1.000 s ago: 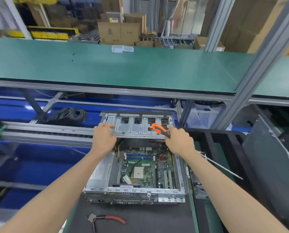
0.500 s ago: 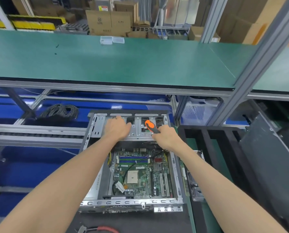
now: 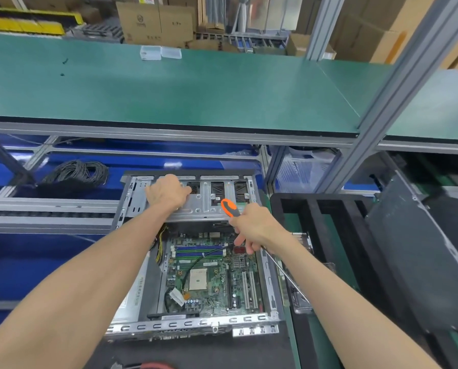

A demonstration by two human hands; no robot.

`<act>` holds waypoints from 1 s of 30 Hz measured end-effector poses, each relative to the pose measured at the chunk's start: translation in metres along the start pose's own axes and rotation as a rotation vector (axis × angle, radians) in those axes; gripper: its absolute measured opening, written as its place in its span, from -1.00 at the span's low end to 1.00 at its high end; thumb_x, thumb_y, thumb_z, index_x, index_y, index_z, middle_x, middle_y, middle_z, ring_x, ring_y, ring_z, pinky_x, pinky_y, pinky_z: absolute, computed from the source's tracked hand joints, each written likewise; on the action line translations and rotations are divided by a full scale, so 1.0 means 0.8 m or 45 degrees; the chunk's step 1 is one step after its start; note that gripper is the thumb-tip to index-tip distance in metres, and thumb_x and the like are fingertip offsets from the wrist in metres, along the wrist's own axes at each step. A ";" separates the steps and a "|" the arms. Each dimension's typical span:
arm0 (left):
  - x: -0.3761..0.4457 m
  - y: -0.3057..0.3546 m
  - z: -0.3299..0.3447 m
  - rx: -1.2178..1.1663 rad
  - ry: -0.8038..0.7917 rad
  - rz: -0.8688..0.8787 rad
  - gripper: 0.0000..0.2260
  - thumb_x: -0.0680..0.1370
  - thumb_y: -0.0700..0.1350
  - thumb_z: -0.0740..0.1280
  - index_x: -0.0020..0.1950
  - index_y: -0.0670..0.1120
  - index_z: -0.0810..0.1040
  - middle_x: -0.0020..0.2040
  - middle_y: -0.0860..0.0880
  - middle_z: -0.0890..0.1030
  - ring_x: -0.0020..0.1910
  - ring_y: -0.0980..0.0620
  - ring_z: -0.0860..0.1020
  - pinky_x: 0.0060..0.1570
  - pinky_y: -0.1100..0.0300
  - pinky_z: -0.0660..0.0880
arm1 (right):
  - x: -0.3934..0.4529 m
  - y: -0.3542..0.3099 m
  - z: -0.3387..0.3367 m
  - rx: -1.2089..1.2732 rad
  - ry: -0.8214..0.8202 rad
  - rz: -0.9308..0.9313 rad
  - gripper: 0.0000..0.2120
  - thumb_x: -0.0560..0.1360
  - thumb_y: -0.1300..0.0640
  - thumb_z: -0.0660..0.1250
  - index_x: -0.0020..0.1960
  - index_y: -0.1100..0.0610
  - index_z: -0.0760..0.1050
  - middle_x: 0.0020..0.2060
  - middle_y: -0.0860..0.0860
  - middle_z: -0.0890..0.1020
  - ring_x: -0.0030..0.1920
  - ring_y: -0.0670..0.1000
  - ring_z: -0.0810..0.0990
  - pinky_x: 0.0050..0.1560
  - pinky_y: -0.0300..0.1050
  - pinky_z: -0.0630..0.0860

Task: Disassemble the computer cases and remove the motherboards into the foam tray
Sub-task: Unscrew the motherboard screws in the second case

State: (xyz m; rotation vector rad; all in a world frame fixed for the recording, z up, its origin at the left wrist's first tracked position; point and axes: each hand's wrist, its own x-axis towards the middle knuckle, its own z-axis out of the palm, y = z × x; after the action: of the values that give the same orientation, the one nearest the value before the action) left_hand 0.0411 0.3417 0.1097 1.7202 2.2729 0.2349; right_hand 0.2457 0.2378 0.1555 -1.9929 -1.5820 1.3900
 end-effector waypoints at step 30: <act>0.009 0.001 -0.107 -0.262 0.446 0.056 -0.53 0.53 0.10 0.37 -0.48 -0.11 0.36 -0.54 -0.03 0.43 -0.49 -0.02 0.45 -0.33 0.14 0.41 | 0.014 -0.053 0.017 0.162 0.316 -0.275 -0.79 0.67 0.01 0.18 -0.03 0.12 0.44 -0.58 0.05 0.51 -0.61 -0.01 0.55 -0.56 -0.18 0.48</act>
State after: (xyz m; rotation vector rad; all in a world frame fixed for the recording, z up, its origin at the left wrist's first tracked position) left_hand 0.0130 0.3522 0.1899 1.7308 2.3421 0.8078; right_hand 0.2082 0.2590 0.1715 -1.7821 -1.5055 1.0870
